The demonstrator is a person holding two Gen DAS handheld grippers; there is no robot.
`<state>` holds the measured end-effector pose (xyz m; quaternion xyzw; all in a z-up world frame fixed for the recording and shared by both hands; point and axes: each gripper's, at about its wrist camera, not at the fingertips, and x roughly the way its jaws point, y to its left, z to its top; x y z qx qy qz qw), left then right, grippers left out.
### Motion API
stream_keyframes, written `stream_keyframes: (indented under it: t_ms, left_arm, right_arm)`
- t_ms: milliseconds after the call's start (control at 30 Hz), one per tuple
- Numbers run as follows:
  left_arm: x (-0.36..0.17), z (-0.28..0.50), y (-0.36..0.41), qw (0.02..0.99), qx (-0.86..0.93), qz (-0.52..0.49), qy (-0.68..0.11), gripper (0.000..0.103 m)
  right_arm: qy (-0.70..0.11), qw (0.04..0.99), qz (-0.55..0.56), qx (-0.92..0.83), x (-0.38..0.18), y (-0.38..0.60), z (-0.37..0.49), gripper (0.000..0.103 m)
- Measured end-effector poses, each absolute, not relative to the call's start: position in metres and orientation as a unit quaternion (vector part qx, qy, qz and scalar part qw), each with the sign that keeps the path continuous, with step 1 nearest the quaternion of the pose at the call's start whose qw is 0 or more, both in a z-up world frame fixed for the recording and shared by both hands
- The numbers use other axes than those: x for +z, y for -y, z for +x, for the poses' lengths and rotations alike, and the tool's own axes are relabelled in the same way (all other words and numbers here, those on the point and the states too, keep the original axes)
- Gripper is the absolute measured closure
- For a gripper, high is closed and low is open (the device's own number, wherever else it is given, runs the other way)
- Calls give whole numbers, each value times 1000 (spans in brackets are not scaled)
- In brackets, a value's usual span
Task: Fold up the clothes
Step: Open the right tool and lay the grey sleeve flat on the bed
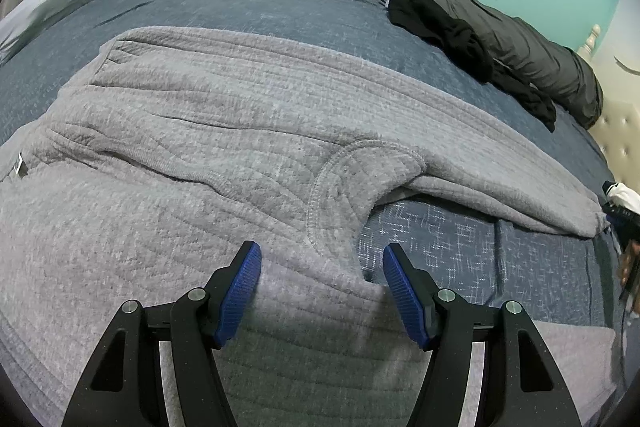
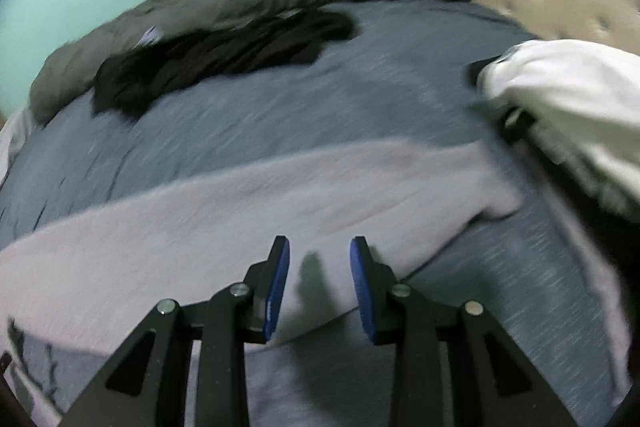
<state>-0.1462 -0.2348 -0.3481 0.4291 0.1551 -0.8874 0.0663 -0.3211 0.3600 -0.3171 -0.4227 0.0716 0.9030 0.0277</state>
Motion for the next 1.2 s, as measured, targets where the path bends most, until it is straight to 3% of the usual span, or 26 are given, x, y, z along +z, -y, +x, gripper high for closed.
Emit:
stream_keyframes:
  t_ms: [367, 500, 633, 833, 933, 1200]
  left_arm:
    - [-350, -149, 226, 65, -887, 433, -146, 32]
    - [-347, -147, 229, 67, -888, 430, -150, 32]
    - [-347, -145, 231, 68, -887, 430, -155, 32]
    - [-348, -143, 236, 69, -886, 430, -160, 32]
    - [-347, -140, 241, 73, -885, 429, -164, 32]
    - [-340, -134, 245, 78, -887, 426, -161, 32]
  right_arm:
    - [-49, 35, -499, 865, -356, -398, -337, 72]
    - [-57, 38, -465, 883, -342, -395, -327, 72]
    - [-64, 40, -501, 862, -351, -394, -335, 71]
    - [-56, 58, -430, 899, -311, -370, -303, 71]
    - [-65, 17, -411, 909, -301, -349, -277, 65]
    - [-69, -54, -442, 893, -301, -333, -226, 65]
